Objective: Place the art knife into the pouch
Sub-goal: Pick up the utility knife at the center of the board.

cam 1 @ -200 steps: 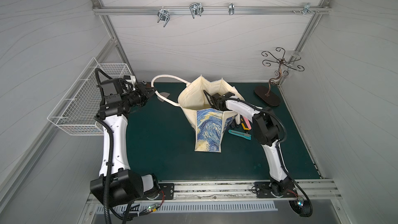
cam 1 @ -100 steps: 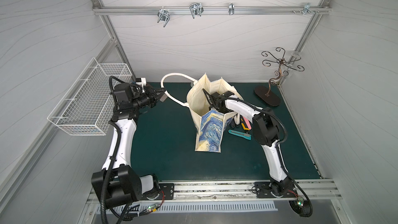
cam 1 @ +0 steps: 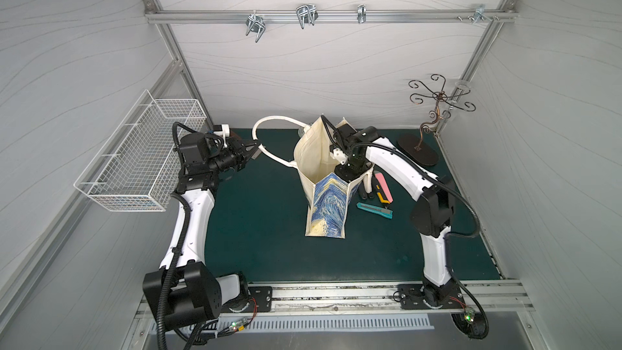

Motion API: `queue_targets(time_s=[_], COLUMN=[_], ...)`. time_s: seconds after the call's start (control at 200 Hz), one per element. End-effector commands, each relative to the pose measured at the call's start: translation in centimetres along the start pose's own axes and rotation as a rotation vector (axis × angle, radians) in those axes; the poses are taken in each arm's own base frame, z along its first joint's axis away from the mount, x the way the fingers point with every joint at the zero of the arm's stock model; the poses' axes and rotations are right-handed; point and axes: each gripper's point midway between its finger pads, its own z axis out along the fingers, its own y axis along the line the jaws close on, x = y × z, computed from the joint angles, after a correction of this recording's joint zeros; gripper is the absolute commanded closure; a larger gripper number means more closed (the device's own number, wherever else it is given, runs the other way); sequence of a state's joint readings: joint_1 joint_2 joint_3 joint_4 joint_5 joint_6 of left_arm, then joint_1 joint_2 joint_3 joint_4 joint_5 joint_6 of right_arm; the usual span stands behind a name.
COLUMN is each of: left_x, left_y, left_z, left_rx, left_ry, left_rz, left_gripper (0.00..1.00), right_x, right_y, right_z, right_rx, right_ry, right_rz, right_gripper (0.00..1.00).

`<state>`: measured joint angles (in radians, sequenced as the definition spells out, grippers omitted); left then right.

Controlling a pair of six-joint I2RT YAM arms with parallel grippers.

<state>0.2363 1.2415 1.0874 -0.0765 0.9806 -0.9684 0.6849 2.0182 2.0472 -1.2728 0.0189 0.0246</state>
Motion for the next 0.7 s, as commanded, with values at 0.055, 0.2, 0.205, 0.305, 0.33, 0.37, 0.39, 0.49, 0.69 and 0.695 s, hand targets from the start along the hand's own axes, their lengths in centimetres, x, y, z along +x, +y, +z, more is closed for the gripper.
queue_targets(time_s=[0.055, 0.2, 0.205, 0.305, 0.33, 0.37, 0.39, 0.49, 0.69, 0.695], left_x=[0.0, 0.2, 0.2, 0.2, 0.1, 0.1, 0.1, 0.0, -0.2, -0.2], left_y=[-1.2, -0.9, -0.9, -0.8, -0.8, -0.9, -0.9, -0.9, -0.9, -1.0], left_z=[-0.2, -0.1, -0.1, -0.1, -0.1, 0.0, 0.0, 0.1, 0.2, 0.2], left_rx=[0.035, 0.028, 0.027, 0.024, 0.025, 0.027, 0.028, 0.029, 0.031, 0.031], left_ry=[-0.004, 0.001, 0.001, 0.004, 0.005, 0.008, 0.008, 0.009, 0.008, 0.009], left_rz=[0.064, 0.066, 0.066, 0.068, 0.069, 0.068, 0.068, 0.07, 0.072, 0.074], left_gripper=[1.0, 1.0, 1.0, 1.0, 1.0, 1.0, 1.0, 1.0, 1.0, 1.0], right_x=[0.4, 0.2, 0.2, 0.3, 0.4, 0.4, 0.4, 0.7, 2.8, 2.9], right_y=[0.5, 0.0, 0.0, -1.0, -1.1, -1.3, -1.4, -1.7, -5.6, -5.7], right_z=[-6.2, -10.5, -10.6, -13.3, -13.8, -14.7, -15.1, -16.9, -18.5, -18.5], right_rx=[-0.003, -0.008, -0.008, -0.008, -0.013, -0.012, -0.012, -0.016, 0.052, 0.053], right_ry=[-0.105, -0.216, -0.22, -0.296, -0.316, -0.346, -0.359, -0.409, -0.432, -0.431], right_rz=[0.0, 0.04, 0.041, 0.087, 0.093, 0.1, 0.103, 0.12, 0.249, 0.253], right_gripper=[0.37, 0.33, 0.33, 0.3, 0.3, 0.27, 0.27, 0.26, 0.18, 0.18])
